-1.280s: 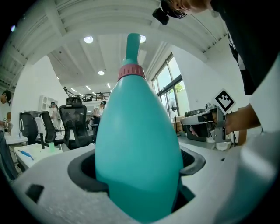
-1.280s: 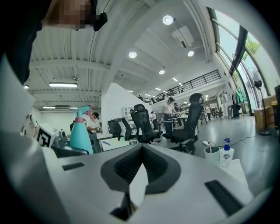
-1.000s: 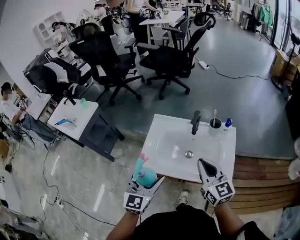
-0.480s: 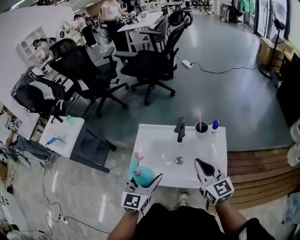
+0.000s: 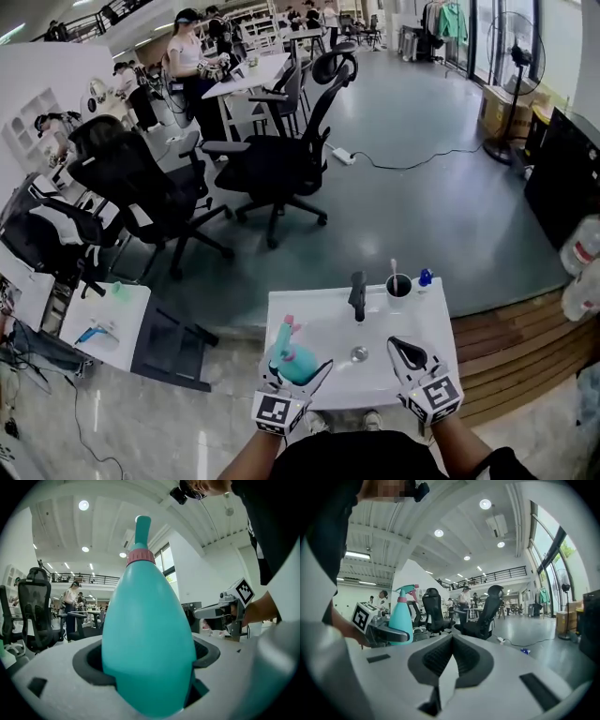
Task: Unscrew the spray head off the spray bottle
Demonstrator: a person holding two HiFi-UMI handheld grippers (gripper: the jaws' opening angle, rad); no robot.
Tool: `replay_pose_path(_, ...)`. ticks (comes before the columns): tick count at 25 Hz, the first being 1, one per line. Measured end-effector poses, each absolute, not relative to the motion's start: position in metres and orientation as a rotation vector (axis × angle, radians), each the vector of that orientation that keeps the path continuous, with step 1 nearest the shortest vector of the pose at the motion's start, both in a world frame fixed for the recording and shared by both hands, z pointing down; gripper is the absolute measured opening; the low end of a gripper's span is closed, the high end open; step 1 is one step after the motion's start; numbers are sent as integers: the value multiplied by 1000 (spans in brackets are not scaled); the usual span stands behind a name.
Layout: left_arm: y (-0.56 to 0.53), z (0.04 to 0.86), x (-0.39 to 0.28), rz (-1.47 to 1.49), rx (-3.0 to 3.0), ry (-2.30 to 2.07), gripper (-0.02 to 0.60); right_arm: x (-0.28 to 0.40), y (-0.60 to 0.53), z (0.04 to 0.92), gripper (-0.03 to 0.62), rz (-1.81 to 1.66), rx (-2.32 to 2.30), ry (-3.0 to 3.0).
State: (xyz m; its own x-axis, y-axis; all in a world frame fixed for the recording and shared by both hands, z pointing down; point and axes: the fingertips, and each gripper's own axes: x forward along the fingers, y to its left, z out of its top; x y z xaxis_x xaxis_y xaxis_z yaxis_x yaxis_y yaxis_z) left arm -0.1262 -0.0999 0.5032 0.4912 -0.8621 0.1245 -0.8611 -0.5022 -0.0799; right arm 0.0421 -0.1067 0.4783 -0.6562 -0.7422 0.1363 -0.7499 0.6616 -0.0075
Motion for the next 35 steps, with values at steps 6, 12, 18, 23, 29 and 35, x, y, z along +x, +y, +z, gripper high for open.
replay_pose_path(6,-122,499,-153,-220,-2746,1444,453,3,-120,473,5,74,1355,-2715)
replay_pose_path(12,-126,513,-159,-215,-2789,1339,453,1,-122,490,5,119,1434,-2632)
replay_pose_path(18,-131,519,-153,-221,-2809,1347,453,11,-134,485,5,157,1456,-2666)
replay_pose_path(23,-143,515,-134,-204,-2789,1377,453,25,-143,477,5,135,1409,-2712)
replay_pose_path(29,-146,514,-96,-192,-2802,1419,453,39,-142,476,5,99,1288,-2768)
replay_pose_path(35,-144,513,-71,-183,-2807,1409,453,53,-136,474,6,135,1265,-2795)
